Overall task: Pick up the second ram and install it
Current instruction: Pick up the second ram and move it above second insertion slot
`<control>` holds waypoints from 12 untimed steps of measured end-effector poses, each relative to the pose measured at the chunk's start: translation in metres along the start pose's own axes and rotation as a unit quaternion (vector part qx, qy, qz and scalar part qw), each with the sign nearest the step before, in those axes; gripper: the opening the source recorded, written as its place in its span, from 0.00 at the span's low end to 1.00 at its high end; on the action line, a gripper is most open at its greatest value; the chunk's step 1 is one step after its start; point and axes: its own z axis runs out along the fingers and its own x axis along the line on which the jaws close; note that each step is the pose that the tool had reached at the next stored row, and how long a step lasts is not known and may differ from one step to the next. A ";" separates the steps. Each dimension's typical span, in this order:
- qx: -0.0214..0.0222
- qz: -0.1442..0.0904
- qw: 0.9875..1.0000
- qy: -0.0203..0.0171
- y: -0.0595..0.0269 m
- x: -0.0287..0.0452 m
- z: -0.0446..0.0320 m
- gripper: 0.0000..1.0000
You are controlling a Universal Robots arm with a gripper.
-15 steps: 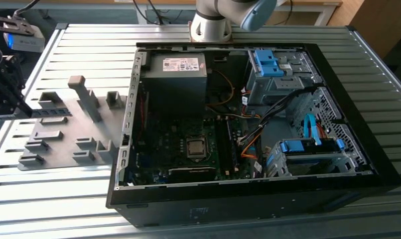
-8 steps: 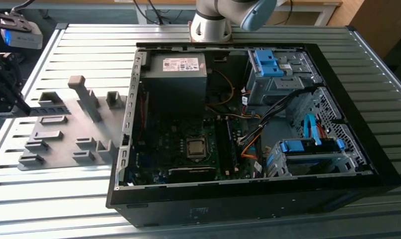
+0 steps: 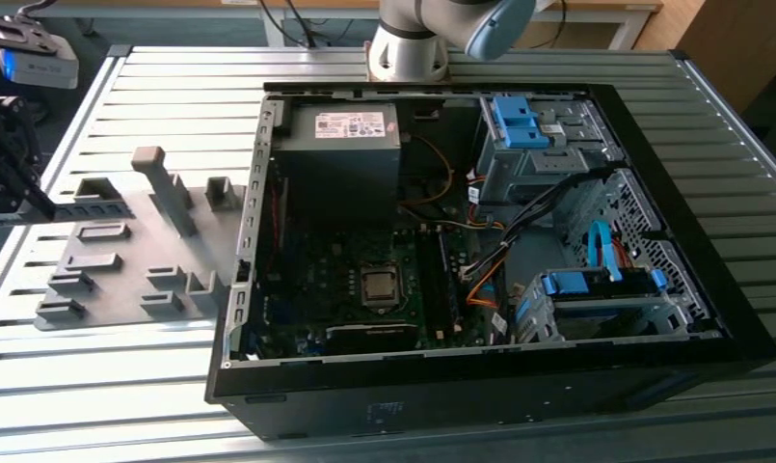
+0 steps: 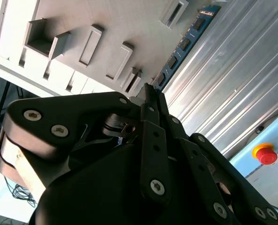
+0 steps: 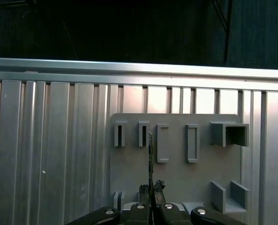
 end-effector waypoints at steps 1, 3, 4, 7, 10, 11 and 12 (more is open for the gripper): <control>0.000 0.000 1.000 0.000 0.0000 0.0000 -0.0003 0.14; 0.000 0.000 1.000 0.000 0.0000 0.0000 -0.0013 0.14; 0.000 0.000 1.000 0.000 0.0000 -0.0001 -0.0019 0.14; 0.000 0.000 1.000 0.000 0.0000 -0.0001 -0.0037 0.14; 0.000 0.000 1.000 0.000 0.0001 -0.0001 -0.0060 0.14; 0.000 0.000 1.000 0.000 0.0001 -0.0002 -0.0068 0.14; 0.000 0.000 1.000 0.000 0.0001 -0.0002 -0.0077 0.14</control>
